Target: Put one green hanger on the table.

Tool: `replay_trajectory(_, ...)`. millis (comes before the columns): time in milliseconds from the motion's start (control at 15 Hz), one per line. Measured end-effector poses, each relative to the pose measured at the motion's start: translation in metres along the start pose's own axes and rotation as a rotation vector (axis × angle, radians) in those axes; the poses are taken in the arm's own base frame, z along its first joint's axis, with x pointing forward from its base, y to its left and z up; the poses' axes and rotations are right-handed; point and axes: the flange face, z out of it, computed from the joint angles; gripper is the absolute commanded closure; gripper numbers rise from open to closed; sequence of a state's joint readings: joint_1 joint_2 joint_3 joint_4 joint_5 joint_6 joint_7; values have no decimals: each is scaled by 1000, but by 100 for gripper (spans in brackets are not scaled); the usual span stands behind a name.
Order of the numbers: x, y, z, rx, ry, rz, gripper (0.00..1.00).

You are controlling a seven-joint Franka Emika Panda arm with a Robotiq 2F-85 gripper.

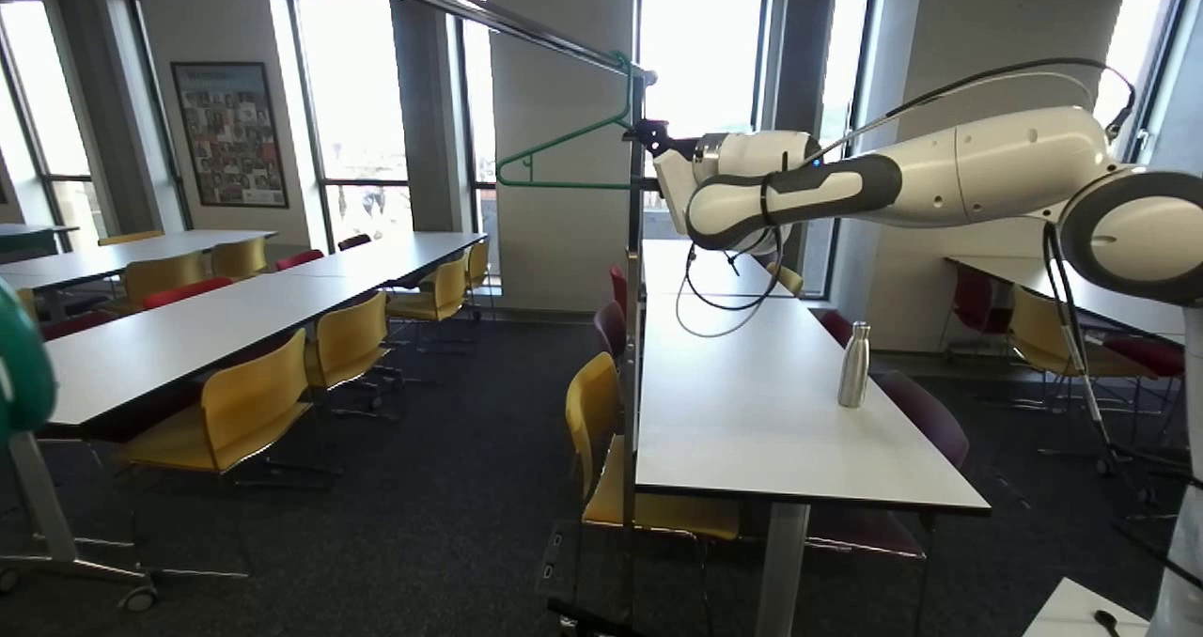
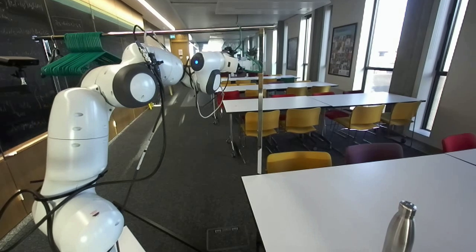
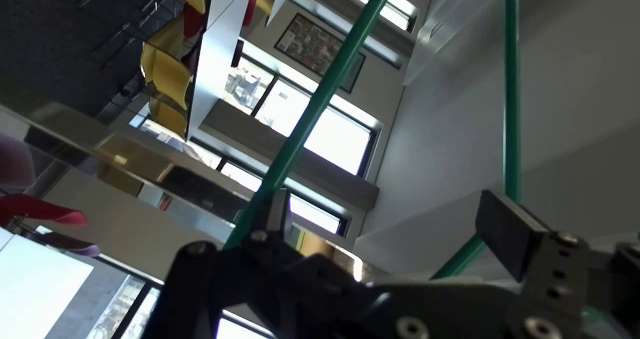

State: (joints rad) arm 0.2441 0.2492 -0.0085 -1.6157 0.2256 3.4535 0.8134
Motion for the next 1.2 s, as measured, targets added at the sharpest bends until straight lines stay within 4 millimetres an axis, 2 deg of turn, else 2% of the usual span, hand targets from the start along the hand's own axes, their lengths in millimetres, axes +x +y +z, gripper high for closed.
replay_trajectory(133, 5, 12, 7, -27, 30, -4, 0)
replay_trajectory(200, 0, 16, 11, -36, 30, -7, 0)
replay_trajectory(400, -34, 14, 17, -38, -6, -19, 0)
replay_trajectory(600, -74, -3, 17, -13, -56, -33, 0)
replay_trajectory(733, -90, -15, 17, 6, -74, -29, 0)
replay_trajectory(1000, -99, -31, 18, 37, -80, 8, 0)
replay_trajectory(1200, -102, -27, 20, 31, -84, 5, 0)
